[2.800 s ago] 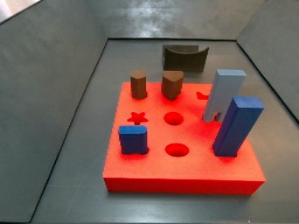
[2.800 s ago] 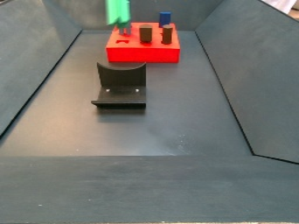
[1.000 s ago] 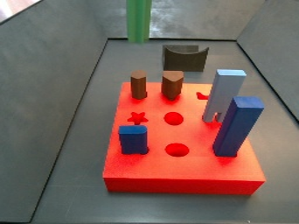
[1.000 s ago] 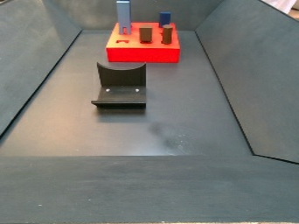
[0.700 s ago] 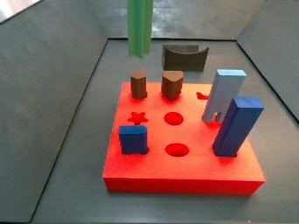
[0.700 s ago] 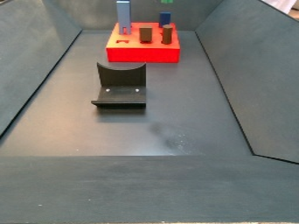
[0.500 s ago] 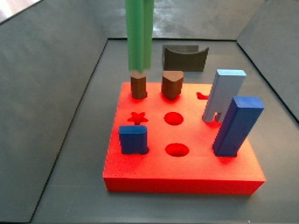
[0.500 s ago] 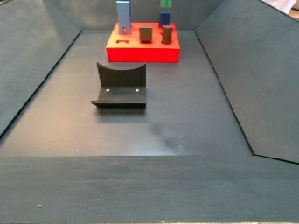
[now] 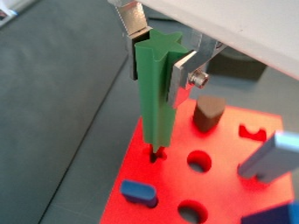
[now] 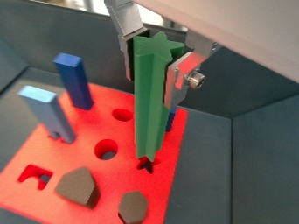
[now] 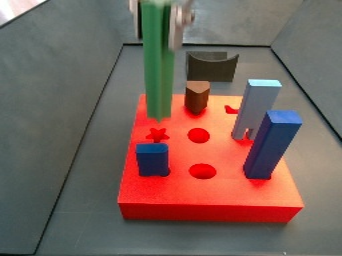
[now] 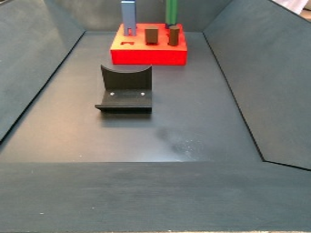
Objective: Pick up the star object. Move up. Place the star object on the fixture. Regrasp the star object. Move to above the board. Insert the star object.
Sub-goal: Insert the star object.
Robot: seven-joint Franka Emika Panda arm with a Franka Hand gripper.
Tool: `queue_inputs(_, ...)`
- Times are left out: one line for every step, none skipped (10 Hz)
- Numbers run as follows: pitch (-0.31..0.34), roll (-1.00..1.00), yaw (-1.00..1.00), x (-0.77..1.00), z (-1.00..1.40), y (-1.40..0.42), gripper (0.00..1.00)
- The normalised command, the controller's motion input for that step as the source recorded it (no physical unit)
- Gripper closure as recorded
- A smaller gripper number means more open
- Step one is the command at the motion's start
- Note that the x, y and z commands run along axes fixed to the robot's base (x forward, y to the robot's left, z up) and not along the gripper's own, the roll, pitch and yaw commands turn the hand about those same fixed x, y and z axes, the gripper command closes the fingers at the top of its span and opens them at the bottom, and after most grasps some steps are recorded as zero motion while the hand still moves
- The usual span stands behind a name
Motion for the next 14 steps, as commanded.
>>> queue_inputs(0.027, -0.07, -0.24, 0.0, -0.32, -0.02, 1.0)
queue_inputs(0.003, 0.0, -0.05, 0.0, -0.24, 0.0, 1.0)
queue_inputs(0.0, 0.05, 0.0, 0.01, -0.2, 0.0, 1.0)
queue_inputs(0.0, 0.04, 0.0, 0.06, -0.23, 0.0, 1.0)
queue_inputs(0.0, 0.0, 0.0, 0.05, -0.27, 0.0, 1.0)
queue_inputs(0.0, 0.0, 0.0, 0.05, -0.24, 0.0, 1.0)
queue_inputs(0.0, 0.0, 0.0, 0.05, -0.23, 0.0, 1.0)
queue_inputs(0.0, 0.0, 0.0, 0.02, -0.19, 0.04, 1.0)
queue_inputs(0.019, 0.01, 0.0, 0.0, -0.11, 0.09, 1.0)
queue_inputs(0.024, 0.01, 0.0, 0.0, -0.02, 0.11, 1.0)
queue_inputs(0.023, 0.0, 0.0, 0.0, -0.04, 0.12, 1.0)
queue_inputs(0.023, 0.01, 0.0, 0.11, -0.09, 0.06, 1.0)
queue_inputs(0.0, 0.03, 0.0, 0.09, -0.21, 0.0, 1.0)
queue_inputs(-0.064, 0.02, 0.0, 0.0, -0.51, 0.0, 1.0)
